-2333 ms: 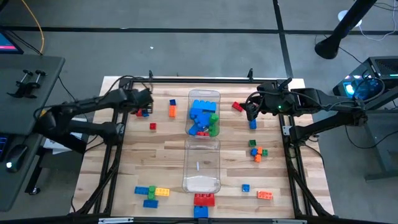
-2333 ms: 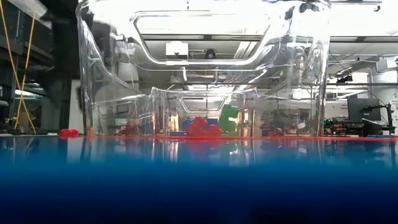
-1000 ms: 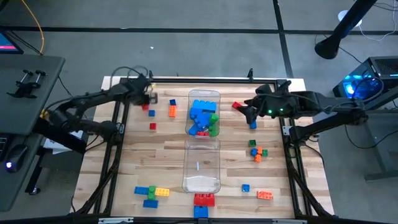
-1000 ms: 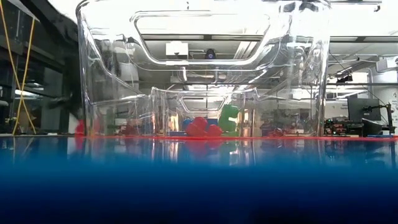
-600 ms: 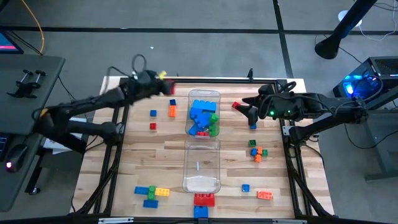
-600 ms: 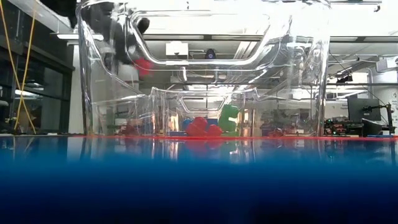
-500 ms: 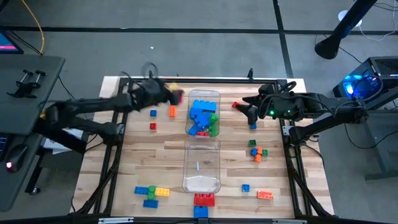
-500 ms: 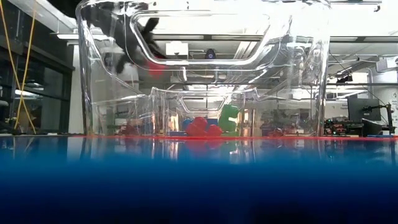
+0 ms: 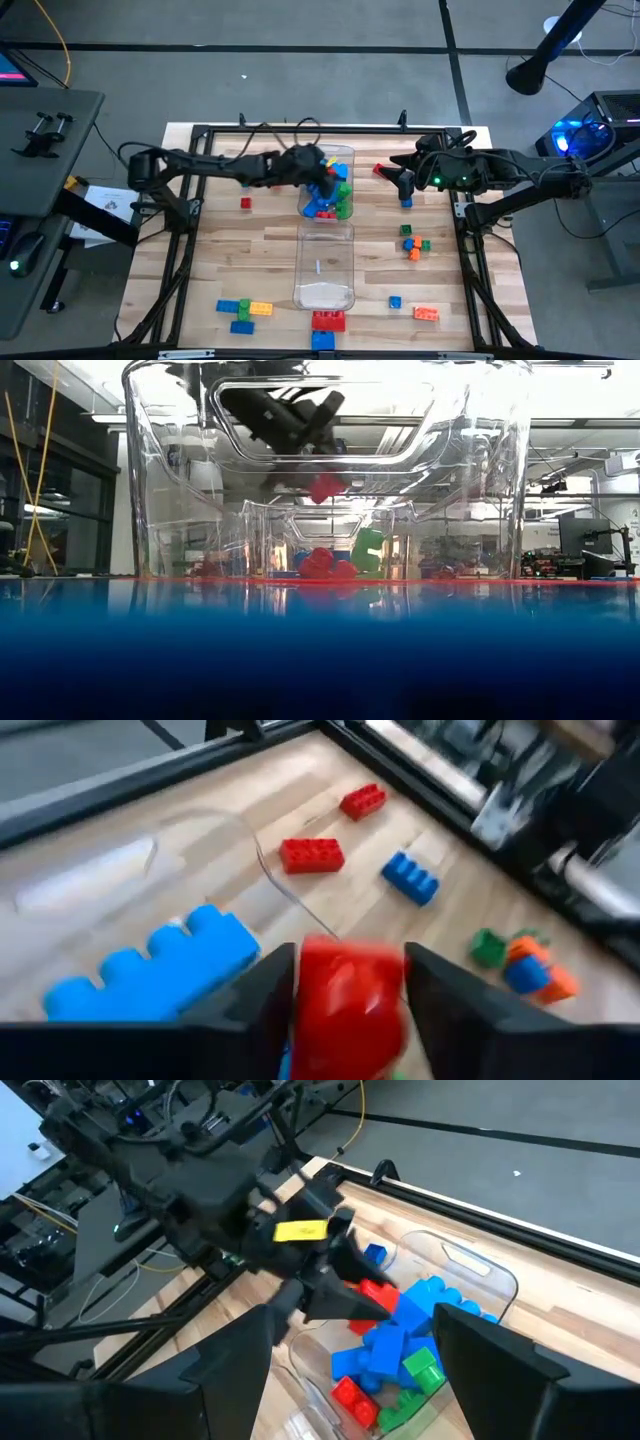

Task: Sort blocks by size
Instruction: Put the large red game piece in the top transparent bin, then put the large green game piece in the top transparent bin

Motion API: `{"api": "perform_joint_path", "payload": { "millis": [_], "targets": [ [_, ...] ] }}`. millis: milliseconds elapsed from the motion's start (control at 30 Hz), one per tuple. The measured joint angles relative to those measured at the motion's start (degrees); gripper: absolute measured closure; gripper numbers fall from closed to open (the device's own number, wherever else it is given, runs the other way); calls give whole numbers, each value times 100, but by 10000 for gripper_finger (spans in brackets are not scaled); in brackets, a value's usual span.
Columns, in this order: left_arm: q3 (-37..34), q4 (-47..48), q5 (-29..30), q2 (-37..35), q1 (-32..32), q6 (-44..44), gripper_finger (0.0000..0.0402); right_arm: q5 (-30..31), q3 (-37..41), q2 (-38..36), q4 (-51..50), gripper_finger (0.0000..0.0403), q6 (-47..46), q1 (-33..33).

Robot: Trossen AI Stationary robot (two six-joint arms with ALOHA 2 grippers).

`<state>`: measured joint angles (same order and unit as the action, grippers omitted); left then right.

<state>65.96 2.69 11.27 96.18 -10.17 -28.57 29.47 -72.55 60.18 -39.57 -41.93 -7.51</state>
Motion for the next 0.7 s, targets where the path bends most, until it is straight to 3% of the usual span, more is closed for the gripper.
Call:
{"api": "perform_joint_path", "payload": {
  "millis": [200, 367, 533, 700],
  "targets": [
    [968, 1721, -14, 174, 4, 1137, 119, 0, 0, 0, -57, 132, 63, 0],
    [1030, 2809, -821, -291, 381, 779, 98, -2, 0, 0, -168, 132, 89, 0],
    [373, 3024, -774, -1091, 2089, 206, 105, -18, 0, 2, -304, 132, 195, 0],
    [-186, 3596, 460, -1325, 4379, -673, 108, -80, 0, 7, -476, 132, 192, 2]
  ]
}}
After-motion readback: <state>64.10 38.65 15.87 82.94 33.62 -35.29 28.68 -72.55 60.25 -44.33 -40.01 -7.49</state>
